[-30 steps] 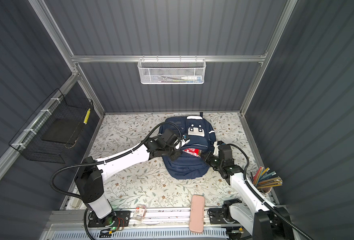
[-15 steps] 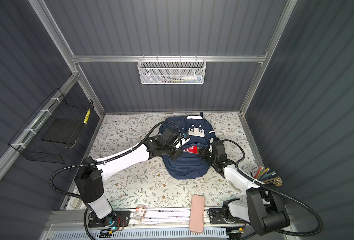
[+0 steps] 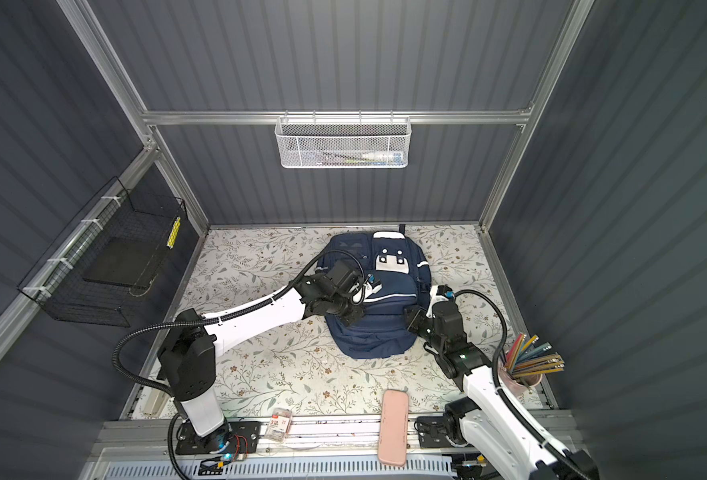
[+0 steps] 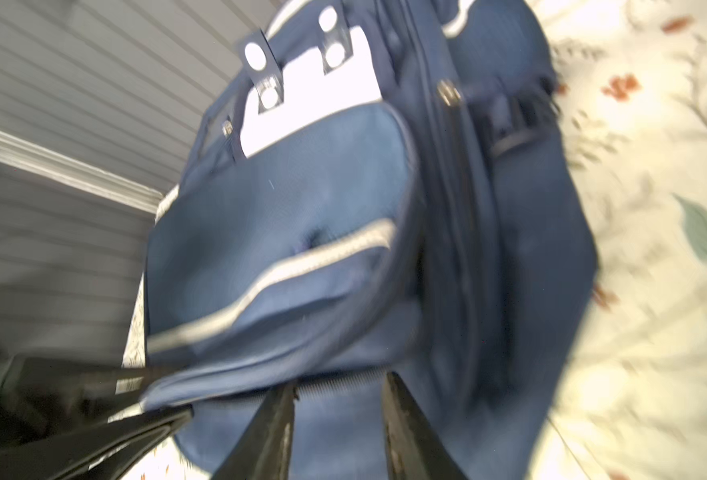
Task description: Pack the student bag
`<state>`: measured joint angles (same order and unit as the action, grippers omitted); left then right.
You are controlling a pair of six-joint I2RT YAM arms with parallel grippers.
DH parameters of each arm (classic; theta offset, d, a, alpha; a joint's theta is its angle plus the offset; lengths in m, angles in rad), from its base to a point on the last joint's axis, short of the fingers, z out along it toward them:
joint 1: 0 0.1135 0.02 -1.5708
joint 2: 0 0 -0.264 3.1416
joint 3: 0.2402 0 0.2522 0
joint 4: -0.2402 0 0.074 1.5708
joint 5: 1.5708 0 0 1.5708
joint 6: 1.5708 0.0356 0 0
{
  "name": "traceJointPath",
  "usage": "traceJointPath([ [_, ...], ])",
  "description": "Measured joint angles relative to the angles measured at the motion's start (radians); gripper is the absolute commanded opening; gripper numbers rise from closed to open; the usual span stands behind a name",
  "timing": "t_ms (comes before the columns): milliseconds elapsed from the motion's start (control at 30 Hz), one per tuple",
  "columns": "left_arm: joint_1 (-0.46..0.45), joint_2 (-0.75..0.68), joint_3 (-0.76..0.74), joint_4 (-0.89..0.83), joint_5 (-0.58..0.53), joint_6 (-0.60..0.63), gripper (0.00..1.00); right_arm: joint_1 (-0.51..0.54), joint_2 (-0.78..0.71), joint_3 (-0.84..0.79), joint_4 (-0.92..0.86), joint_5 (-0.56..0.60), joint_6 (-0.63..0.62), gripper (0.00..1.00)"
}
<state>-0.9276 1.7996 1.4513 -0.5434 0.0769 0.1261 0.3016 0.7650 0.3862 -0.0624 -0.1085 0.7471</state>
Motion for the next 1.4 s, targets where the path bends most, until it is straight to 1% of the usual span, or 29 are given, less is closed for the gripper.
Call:
traceJointPath([
  [33, -0.003, -0.002, -0.002, -0.003, 0.016, -0.001, 0.71, 0.003, -0.027, -0.004, -0.032, -0.004, 0.000, 0.40],
  [100, -0.008, -0.011, -0.013, -0.002, 0.034, -0.009, 0.82, 0.014, -0.070, -0.007, -0.083, -0.010, 0.003, 0.43],
  [133, -0.010, -0.025, -0.031, 0.008, 0.043, -0.011, 0.86, 0.029, -0.088, -0.007, -0.104, -0.016, 0.004, 0.46],
  [267, -0.010, -0.109, -0.093, 0.016, 0.051, -0.043, 0.94, 0.127, -0.116, -0.002, -0.173, 0.008, -0.005, 0.54],
  [367, 0.002, -0.204, -0.125, 0.049, 0.048, -0.100, 0.95, 0.238, -0.108, 0.027, -0.221, 0.072, -0.023, 0.61],
  [433, 0.031, -0.266, -0.130, 0.080, 0.053, -0.156, 0.95, 0.298, -0.080, 0.066, -0.240, 0.122, -0.043, 0.66],
  [533, 0.119, -0.322, -0.132, 0.138, 0.080, -0.262, 0.90, 0.367, -0.030, 0.126, -0.246, 0.195, -0.079, 0.76],
  [667, 0.230, -0.312, -0.150, 0.208, 0.081, -0.384, 0.84, 0.445, 0.040, 0.183, -0.221, 0.264, -0.108, 0.79],
  [733, 0.251, -0.262, -0.149, 0.233, 0.076, -0.418, 0.81, 0.455, 0.103, 0.211, -0.194, 0.276, -0.116, 0.81],
  [833, 0.248, -0.156, -0.131, 0.253, 0.072, -0.431, 0.78, 0.452, 0.202, 0.230, -0.137, 0.296, -0.121, 0.85],
  [933, 0.247, -0.054, -0.092, 0.249, 0.043, -0.421, 0.75, 0.425, 0.279, 0.230, -0.098, 0.292, -0.115, 0.86],
  [1000, 0.246, -0.003, -0.047, 0.246, 0.021, -0.401, 0.73, 0.378, 0.333, 0.232, -0.072, 0.264, -0.096, 0.85],
  [1067, 0.246, 0.040, 0.008, 0.245, -0.001, -0.374, 0.66, 0.317, 0.383, 0.230, -0.036, 0.217, -0.072, 0.84],
  [1133, 0.246, 0.070, 0.049, 0.249, -0.023, -0.347, 0.55, 0.253, 0.410, 0.209, 0.019, 0.174, -0.047, 0.83],
  [1167, 0.246, 0.080, 0.060, 0.250, -0.030, -0.335, 0.50, 0.233, 0.411, 0.196, 0.039, 0.163, -0.040, 0.82],
  [1200, 0.246, 0.090, 0.068, 0.250, -0.035, -0.326, 0.48, 0.214, 0.410, 0.183, 0.056, 0.155, -0.034, 0.82],
  [1267, 0.246, 0.099, 0.068, 0.248, -0.042, -0.314, 0.33, 0.194, 0.409, 0.175, 0.064, 0.146, -0.030, 0.82],
  [1300, 0.246, 0.102, 0.067, 0.248, -0.041, -0.311, 0.29, 0.186, 0.410, 0.176, 0.069, 0.140, -0.032, 0.82],
  [1400, 0.246, 0.103, 0.056, 0.253, -0.028, -0.317, 0.27, 0.155, 0.451, 0.193, 0.069, 0.119, -0.046, 0.82],
])
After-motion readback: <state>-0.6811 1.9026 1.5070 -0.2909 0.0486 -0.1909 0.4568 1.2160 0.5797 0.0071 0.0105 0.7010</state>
